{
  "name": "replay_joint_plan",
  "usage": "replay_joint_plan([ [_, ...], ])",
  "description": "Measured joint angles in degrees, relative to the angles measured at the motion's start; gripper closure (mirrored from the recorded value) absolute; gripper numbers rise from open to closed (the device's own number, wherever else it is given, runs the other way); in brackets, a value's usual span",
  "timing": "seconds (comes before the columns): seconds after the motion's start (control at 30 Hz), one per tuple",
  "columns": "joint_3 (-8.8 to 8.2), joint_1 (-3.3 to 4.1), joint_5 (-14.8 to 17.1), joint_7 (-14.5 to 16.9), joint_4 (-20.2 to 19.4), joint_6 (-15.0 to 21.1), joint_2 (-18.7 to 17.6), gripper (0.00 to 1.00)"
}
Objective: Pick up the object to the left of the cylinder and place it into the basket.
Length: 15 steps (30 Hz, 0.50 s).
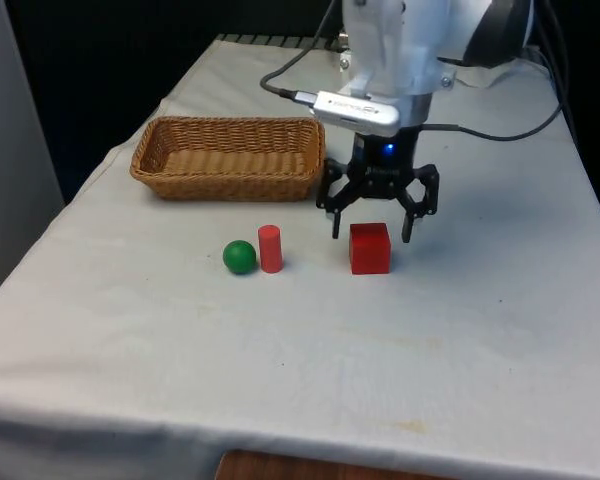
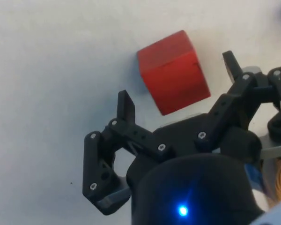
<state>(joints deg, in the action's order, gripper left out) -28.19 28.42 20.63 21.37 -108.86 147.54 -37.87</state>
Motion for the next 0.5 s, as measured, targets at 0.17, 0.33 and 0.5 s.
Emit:
replay_joint_plan([
  [0.17, -0.40, -0.40, 2.7, 2.7, -0.1, 0.0, -0.4, 0.00],
  [0.33, -0.52, -0.80, 5.9, 5.4, 0.2, 0.0, -1.0, 0.00],
  [0.5, -0.40, -0.80, 7.4, 6.3, 1.0, -0.1, -2.0, 0.00],
])
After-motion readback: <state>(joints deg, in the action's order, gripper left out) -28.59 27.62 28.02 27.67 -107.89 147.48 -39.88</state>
